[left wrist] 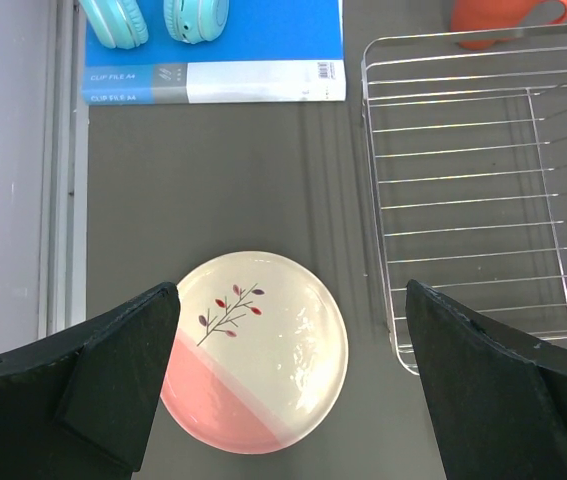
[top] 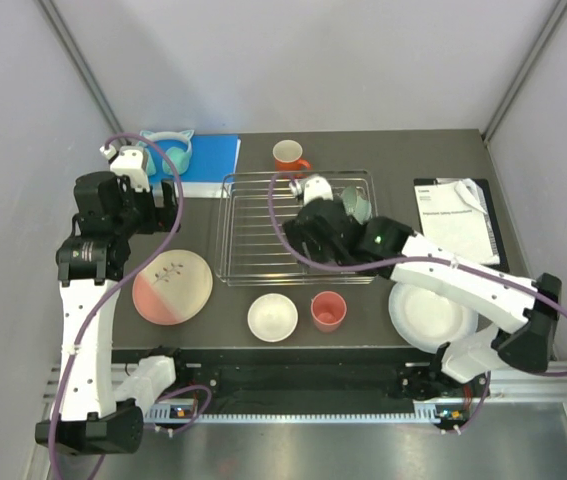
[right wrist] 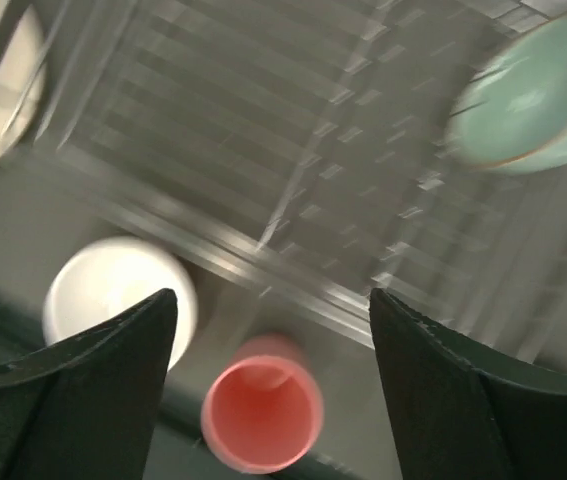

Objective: Load the mixed dishes into the dish rack

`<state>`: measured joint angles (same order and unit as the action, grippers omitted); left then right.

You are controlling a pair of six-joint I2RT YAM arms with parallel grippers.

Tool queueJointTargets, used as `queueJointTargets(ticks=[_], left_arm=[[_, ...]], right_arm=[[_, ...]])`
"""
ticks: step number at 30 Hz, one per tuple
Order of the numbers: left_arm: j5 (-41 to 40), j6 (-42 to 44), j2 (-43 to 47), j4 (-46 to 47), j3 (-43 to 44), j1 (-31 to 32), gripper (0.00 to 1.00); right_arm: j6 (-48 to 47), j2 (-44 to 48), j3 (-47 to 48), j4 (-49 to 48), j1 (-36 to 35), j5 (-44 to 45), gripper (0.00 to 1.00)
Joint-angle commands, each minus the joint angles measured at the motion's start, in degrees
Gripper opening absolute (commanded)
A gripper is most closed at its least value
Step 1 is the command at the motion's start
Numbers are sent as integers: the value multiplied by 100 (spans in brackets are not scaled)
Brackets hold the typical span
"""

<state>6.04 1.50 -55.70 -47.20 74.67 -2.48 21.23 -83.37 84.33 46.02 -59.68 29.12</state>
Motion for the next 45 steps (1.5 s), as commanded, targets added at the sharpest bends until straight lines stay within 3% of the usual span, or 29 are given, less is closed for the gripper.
queueJointTargets(ticks=[1,7,18,30,45], left_arm=[[-94,26,112,123,170,2,99],[-139,70,112,106,170,11,99],[-138,96,156,79,197,11,99],[-156,202,244,132,12,2,99],[-156,298,332,273,-243,2,99]], right_arm=[[812,277,-1101,-901,-403,-2243,74],[593,322,-1542,-1174,-728,-2674,72],[452,-460,-2008,-1983,-799,-2895,67],[215,-1040,-1938,-2255,-791,-2368,63],[39,-1630,-1578,-2150,-800,-2517,55]])
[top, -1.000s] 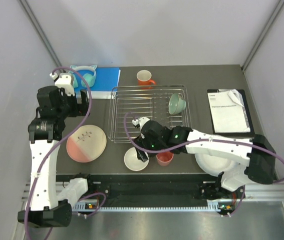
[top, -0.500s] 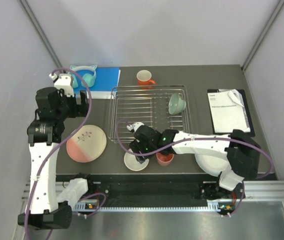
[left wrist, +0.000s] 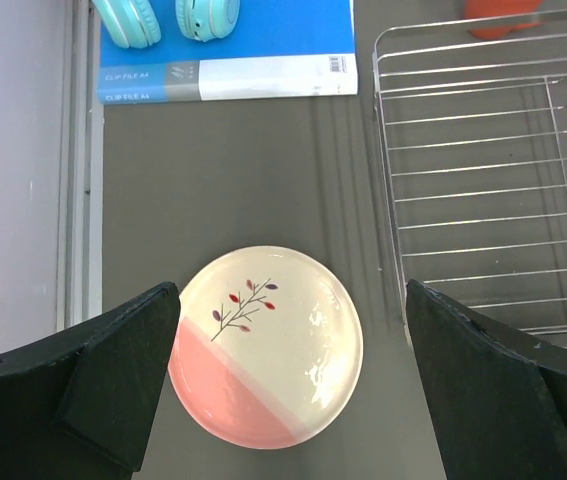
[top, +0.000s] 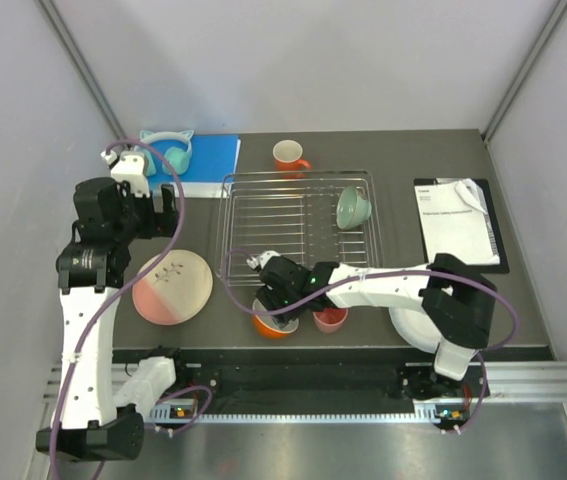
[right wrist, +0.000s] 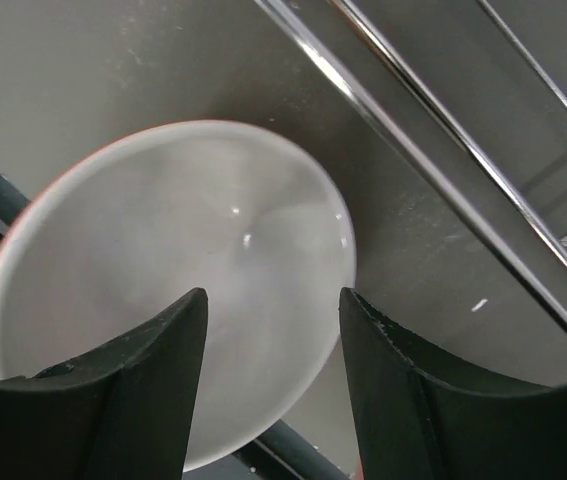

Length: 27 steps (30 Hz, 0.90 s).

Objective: Load the mixed dishes into the dish rack

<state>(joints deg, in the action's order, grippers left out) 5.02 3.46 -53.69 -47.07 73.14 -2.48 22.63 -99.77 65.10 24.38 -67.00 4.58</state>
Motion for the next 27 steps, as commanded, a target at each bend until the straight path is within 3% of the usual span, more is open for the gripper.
queueJointTargets(ticks=[1,11,20,27], left_arm=[[-53,102,148,260,-116,2,99],[8,67,113,382,-169,2,99],[-18,93,113,418,-195,2,99],[17,76,131,427,-195,2,99]], right_arm=[[-101,27,354,31,-67,-36,55],[-215,221,943,550,-287,377,57],[-259,-218,1162,892,-691,622,57],[-259,-842,1953,1367,-1253,1132,58]])
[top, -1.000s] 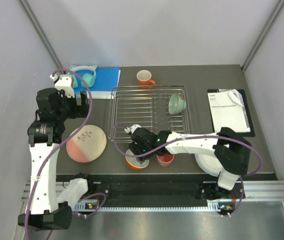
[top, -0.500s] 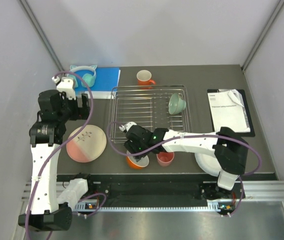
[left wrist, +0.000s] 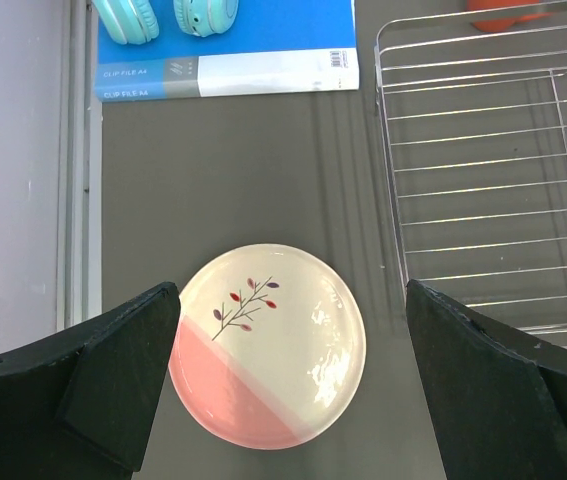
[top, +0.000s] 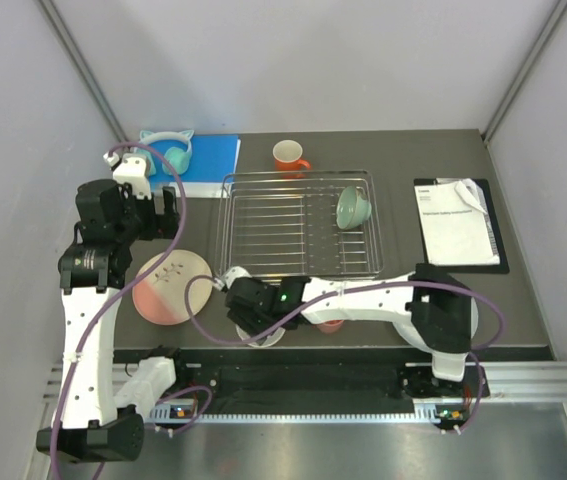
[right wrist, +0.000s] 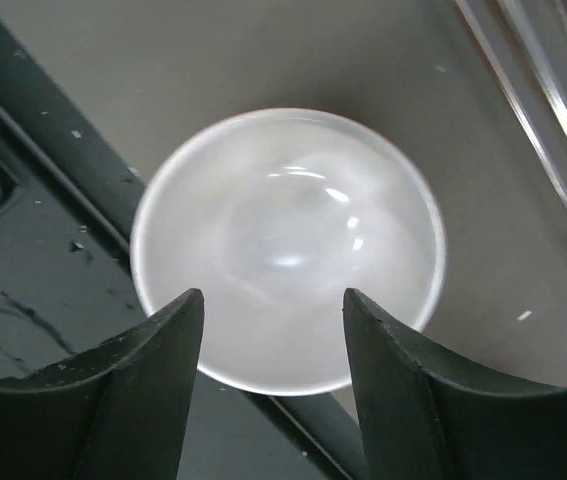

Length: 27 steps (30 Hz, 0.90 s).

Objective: Load the mixed dishes into the dish rack

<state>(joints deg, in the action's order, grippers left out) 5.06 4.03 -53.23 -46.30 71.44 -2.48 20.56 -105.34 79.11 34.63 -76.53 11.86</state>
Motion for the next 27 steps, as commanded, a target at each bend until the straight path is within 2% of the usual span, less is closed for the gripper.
queueJointTargets(ticks=[1,10,17,24,27], left_arm=[[13,27,94,341,-25,2,99],[-5,63,234,341,-183,11,99],[39,45,234,359,-236,2,99],[4,80,226,350,-218,2,99],[-5,106,217,333,-201,2,99]], right_arm=[[-52,-329,588,377,-371,483,58],[-78,109,597,694,-389,1318,61],[106,426,290,659,-336,1556,63],[238,391,-237,246,-47,1232,63],[291,383,-474,9,199,698,62]])
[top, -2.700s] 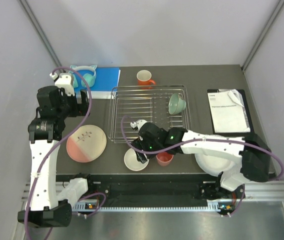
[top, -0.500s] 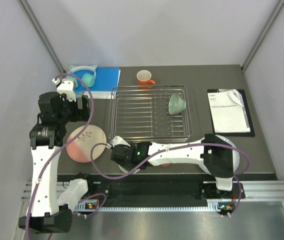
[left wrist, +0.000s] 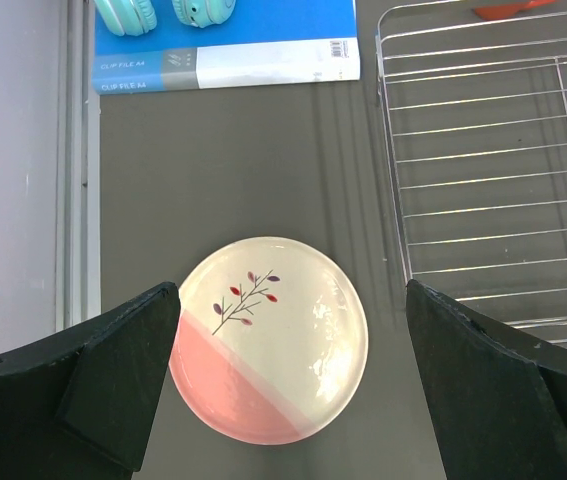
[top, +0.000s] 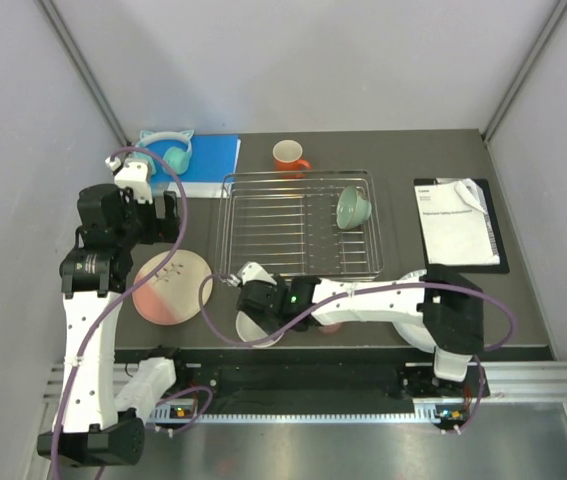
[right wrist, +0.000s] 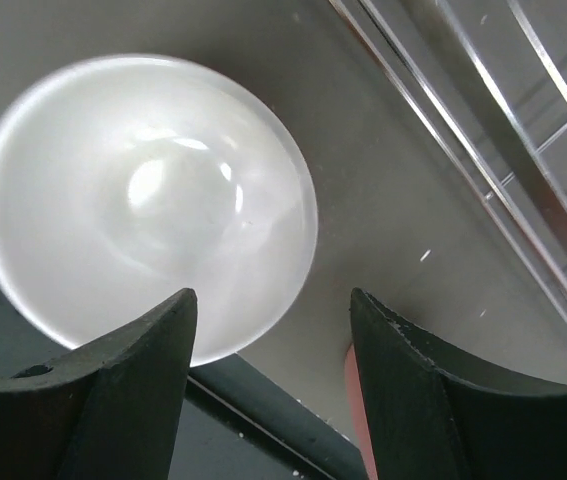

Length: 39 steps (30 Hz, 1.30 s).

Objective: Load the mixed dishes into the dish rack

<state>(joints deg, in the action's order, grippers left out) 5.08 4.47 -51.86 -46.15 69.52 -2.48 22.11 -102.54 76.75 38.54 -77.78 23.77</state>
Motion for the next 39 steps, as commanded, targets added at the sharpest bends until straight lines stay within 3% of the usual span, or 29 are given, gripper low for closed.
queueJointTargets(ticks=[1,14,17,18,21,28,32,39], left_arm=[[-16,71,70,317,0,2,99],[-33,133,44,370,36,11,99],[-69,195,70,361,44,2,99],[-95,203,70,370,44,2,99],[-95,230,97,361,36,2,99],[-86,230,88,379,88,11,99],[-104,256,114,352,97,2,99],[-86,230,149,352,-34,11,99]], right_arm=[[214,138,-309,-496,386,-653,62],[391,68,-644,-1385,914,-2658,61],[391,-55,-626,-1393,905,-2763,56],[417,-90,-626,-1411,913,-2798,49],[435,-169,-617,-1394,914,-2834,36],[435,-468,-468,-1253,914,-2843,23],[443,-556,-380,-1148,914,-2825,0],[268,382,304,-253,914,-1421,0]])
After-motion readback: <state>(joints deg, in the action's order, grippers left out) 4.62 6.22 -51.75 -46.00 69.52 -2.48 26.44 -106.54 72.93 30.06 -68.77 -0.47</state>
